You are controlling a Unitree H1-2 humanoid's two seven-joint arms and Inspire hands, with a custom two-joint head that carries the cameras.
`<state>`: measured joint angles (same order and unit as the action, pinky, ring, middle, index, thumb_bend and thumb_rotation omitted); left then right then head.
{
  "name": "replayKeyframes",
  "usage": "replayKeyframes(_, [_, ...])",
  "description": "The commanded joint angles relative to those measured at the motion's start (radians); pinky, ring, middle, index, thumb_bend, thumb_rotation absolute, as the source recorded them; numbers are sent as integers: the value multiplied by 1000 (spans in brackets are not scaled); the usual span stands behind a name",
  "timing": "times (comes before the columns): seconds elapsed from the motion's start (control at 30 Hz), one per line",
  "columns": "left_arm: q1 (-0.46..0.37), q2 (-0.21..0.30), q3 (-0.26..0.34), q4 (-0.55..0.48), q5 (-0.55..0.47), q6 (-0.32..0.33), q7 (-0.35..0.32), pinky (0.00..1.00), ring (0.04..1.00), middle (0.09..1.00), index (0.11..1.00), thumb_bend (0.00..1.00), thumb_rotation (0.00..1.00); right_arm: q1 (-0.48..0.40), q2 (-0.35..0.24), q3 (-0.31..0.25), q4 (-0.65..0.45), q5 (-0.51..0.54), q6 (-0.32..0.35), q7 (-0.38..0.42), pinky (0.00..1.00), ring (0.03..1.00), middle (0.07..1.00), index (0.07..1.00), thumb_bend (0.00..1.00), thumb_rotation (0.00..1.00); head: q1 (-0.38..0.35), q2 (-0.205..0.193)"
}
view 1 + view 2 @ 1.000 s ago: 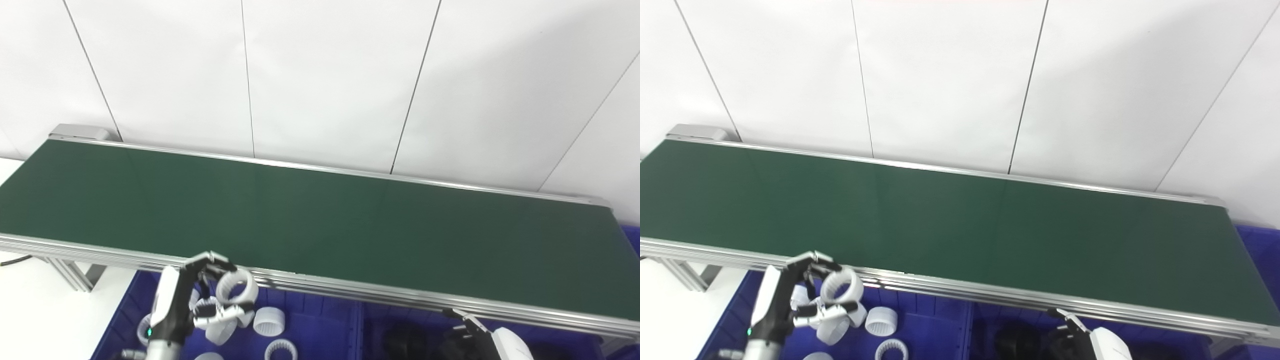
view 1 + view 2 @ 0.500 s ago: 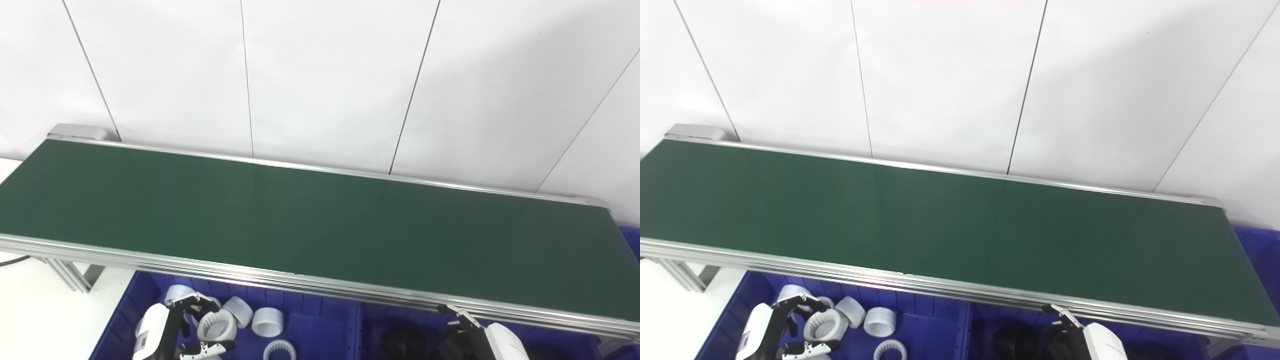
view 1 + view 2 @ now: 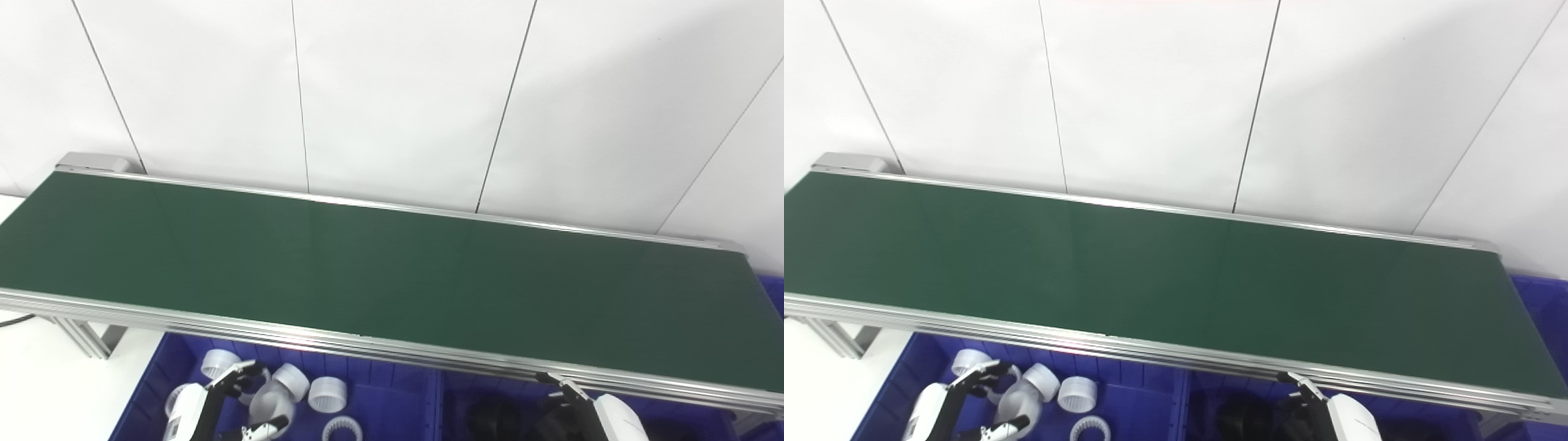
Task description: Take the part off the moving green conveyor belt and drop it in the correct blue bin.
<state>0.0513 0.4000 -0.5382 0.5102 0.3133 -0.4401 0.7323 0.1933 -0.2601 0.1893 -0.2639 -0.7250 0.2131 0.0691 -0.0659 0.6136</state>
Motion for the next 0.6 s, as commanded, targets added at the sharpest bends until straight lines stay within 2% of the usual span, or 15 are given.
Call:
replayKeyframes(0.0, [-12,30,-13,-55,-13,-30,-2,647,724,769,788,840,687,-10,-2,-6,-22,2,-19,-12,561,647,681,824,827,334,-4,2])
replayKeyframes(0.17, [-24,70,-62,-153,34,-30,16,661,737,774,791,866,731,-9,3,-6,-24,4,-22,-17,571,645,677,823,827,330,-67,23])
replayKeyframes(0.23, [-27,75,-59,-201,46,-30,-15,664,735,774,788,876,733,-9,7,-6,-22,8,-26,-20,563,638,674,822,830,320,-91,28])
replayKeyframes(0.3, [-29,78,-51,-257,42,-30,-80,670,747,789,797,871,710,-10,12,-1,-23,0,-18,-17,567,638,677,826,830,332,-126,33])
replayKeyframes(0.4, [-29,65,-9,-331,49,-23,-217,723,787,819,807,861,650,-10,24,8,-37,-21,12,0,623,674,692,833,831,380,-156,42])
replayKeyframes(0.47, [-27,53,21,-369,61,-4,-293,732,794,826,812,863,651,-9,32,11,-46,-31,26,9,633,680,695,834,834,395,-182,54])
replayKeyframes(0.53, [-28,45,40,-430,53,55,-396,755,816,839,821,870,632,-13,43,14,-52,-37,40,19,647,687,698,839,845,435,-234,81])
replayKeyframes(0.57, [-29,41,50,-455,56,81,-440,778,829,843,824,874,624,-15,45,16,-54,-40,42,22,651,689,700,841,850,456,-238,83])
